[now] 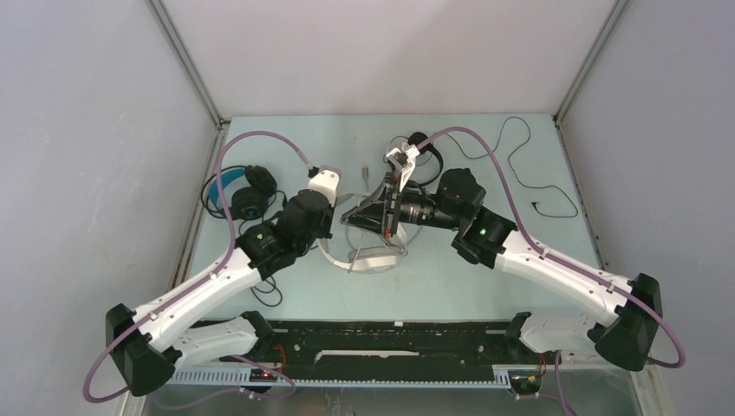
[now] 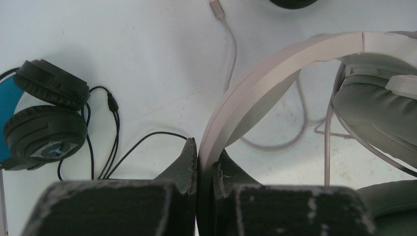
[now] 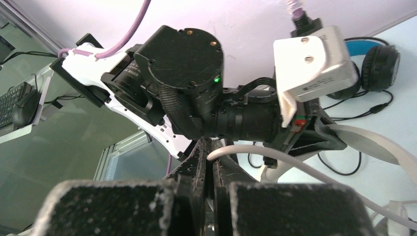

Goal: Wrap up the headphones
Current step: Wrap the headphones cable around the headphones.

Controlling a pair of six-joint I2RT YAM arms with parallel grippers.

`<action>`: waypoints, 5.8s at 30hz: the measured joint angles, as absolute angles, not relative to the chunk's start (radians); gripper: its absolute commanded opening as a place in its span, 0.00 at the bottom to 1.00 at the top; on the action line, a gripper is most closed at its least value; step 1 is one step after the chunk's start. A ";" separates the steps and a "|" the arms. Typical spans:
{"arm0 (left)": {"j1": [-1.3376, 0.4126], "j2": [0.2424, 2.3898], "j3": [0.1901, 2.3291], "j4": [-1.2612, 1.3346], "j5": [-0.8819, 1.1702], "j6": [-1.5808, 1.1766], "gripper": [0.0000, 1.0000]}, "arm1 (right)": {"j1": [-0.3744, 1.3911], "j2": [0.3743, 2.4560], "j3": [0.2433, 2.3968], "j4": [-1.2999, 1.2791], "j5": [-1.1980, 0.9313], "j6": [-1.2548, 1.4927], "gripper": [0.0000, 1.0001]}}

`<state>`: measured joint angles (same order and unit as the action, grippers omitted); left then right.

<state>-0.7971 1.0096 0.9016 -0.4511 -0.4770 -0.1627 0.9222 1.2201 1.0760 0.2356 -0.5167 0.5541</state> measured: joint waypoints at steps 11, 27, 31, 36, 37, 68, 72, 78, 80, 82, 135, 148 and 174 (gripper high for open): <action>-0.636 1.049 0.973 -0.586 -0.420 -0.347 0.00 | 0.975 1.307 1.099 0.199 -0.495 0.607 0.00; -0.472 0.954 0.975 -0.638 -0.335 -0.592 0.00 | 1.085 1.414 1.206 0.045 -0.369 0.546 0.00; -0.442 0.926 0.975 -0.638 -0.305 -0.641 0.00 | 1.113 1.425 1.221 0.007 -0.322 0.503 0.00; -0.410 0.880 0.975 -0.637 -0.272 -0.705 0.00 | 1.143 1.426 1.221 -0.054 -0.241 0.443 0.00; -0.403 0.869 0.975 -0.637 -0.263 -0.715 0.00 | 1.150 1.426 1.221 -0.060 -0.223 0.431 0.00; -0.363 0.781 1.027 -0.649 -0.149 -0.839 0.00 | 1.200 1.359 0.744 0.411 -0.159 0.102 0.22; -0.363 0.781 1.074 -0.661 -0.147 -0.839 0.00 | 1.200 1.396 0.696 0.491 -0.169 0.093 0.24; -0.363 0.772 1.102 -0.661 -0.143 -0.842 0.00 | 1.201 1.461 0.635 0.600 -0.172 0.081 0.19; -0.363 0.772 1.102 -0.662 -0.141 -0.842 0.00 | 1.201 1.481 0.617 0.624 -0.172 0.078 0.11; -0.363 0.772 1.102 -0.666 -0.141 -0.842 0.00 | 1.200 1.493 0.598 0.645 -0.172 0.080 0.02; -0.170 0.834 1.130 -0.673 -0.091 -0.662 0.00 | 1.190 1.310 0.427 0.678 -0.184 0.128 0.00; -0.164 0.839 1.130 -0.672 -0.012 -0.623 0.00 | 1.180 1.318 0.427 0.666 -0.173 0.142 0.00; -0.163 0.815 1.143 -0.653 0.640 -0.408 0.00 | 0.898 1.236 0.427 0.696 -0.171 0.171 0.08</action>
<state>-0.1635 0.8154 1.1427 -0.6529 0.6395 -0.4084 0.8978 1.2358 0.4271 0.6956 -0.1715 0.1707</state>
